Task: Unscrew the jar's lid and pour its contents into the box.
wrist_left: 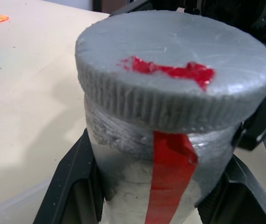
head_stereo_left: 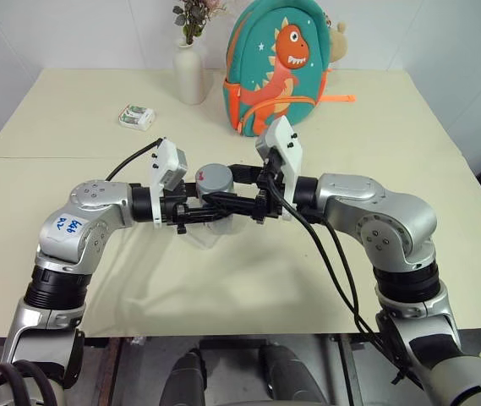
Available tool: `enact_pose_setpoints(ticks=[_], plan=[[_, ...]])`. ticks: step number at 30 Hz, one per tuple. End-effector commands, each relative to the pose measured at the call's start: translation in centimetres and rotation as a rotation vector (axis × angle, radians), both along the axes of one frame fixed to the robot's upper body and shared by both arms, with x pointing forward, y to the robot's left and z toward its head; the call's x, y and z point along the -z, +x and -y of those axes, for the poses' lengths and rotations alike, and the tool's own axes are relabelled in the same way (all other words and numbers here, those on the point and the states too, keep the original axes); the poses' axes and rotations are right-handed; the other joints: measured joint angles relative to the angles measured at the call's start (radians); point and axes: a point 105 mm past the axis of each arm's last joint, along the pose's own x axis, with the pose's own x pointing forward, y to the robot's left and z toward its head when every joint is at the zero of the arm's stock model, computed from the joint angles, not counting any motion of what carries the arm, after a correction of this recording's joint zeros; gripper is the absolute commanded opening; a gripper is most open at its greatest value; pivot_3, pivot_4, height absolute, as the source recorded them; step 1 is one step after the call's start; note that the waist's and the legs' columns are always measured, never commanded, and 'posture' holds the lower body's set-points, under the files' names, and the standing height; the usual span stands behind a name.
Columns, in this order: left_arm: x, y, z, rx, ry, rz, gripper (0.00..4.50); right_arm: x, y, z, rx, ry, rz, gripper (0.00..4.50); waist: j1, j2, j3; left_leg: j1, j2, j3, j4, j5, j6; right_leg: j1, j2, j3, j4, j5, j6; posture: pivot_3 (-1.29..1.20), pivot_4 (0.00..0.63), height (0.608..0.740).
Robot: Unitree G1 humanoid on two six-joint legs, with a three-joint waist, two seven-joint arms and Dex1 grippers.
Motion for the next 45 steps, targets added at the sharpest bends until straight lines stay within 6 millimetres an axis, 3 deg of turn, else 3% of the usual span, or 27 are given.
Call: enact_pose_setpoints(ticks=[1,7,14,19,28,31,35,45], plan=[[-0.7,-0.5,-0.1,0.014,0.003,0.042,1.99,-2.4,-0.6,0.1,-0.014,0.064,0.072,3.29,0.0,0.0,0.0,0.0,0.0,0.0,0.0,0.0,0.0,0.0,0.0,0.0,0.0,0.0,0.0,0.0,0.15,0.74],[-0.4,-0.5,-0.2,0.013,0.01,0.031,1.99,-3.1,-0.6,0.0,-0.017,0.086,0.088,3.29,0.0,0.0,0.0,0.0,0.0,0.0,0.0,0.0,0.0,0.0,0.0,0.0,0.0,0.0,0.0,0.0,0.15,0.74],[-0.6,-0.6,-0.1,0.015,0.007,0.037,1.99,-2.4,-0.7,-0.2,-0.03,0.069,0.073,3.29,0.0,0.0,0.0,0.0,0.0,0.0,0.0,0.0,0.0,0.0,0.0,0.0,0.0,0.0,0.0,0.0,0.15,0.74],[-0.9,-0.6,-0.1,0.016,0.004,0.041,1.99,-2.0,-0.9,-0.3,-0.054,0.05,0.072,2.06,0.0,0.0,0.0,0.0,0.0,0.0,0.0,0.0,0.0,0.0,0.0,0.0,0.0,0.0,0.0,0.0,0.15,0.74],[-0.9,-0.6,0.0,0.017,0.001,0.042,1.99,-1.4,-0.8,-0.1,-0.048,0.032,0.045,2.06,0.0,0.0,0.0,0.0,0.0,0.0,0.0,0.0,0.0,0.0,0.0,0.0,0.0,0.0,0.0,0.0,0.15,0.74],[-0.9,-0.6,0.0,0.016,-0.001,0.042,1.99,-1.6,-1.2,-0.2,-0.078,0.039,0.044,2.64,0.0,0.0,0.0,0.0,0.0,0.0,0.0,0.0,0.0,0.0,0.0,0.0,0.0,0.0,0.0,0.0,0.15,0.74],[-0.9,-0.6,0.0,0.015,-0.002,0.042,1.99,-1.6,-1.7,-0.4,-0.11,0.018,0.073,3.94,0.0,0.0,0.0,0.0,0.0,0.0,0.0,0.0,0.0,0.0,0.0,0.0,-0.001,0.0,0.0,0.0,0.15,0.74],[-0.9,-0.7,0.1,0.018,-0.004,0.041,1.99,-1.4,-1.0,-0.7,-0.085,-0.002,0.059,3.94,0.0,0.0,0.0,0.0,0.0,0.0,0.0,0.0,0.0,0.0,0.0,0.0,-0.001,0.0,0.0,0.0,0.15,0.74]])
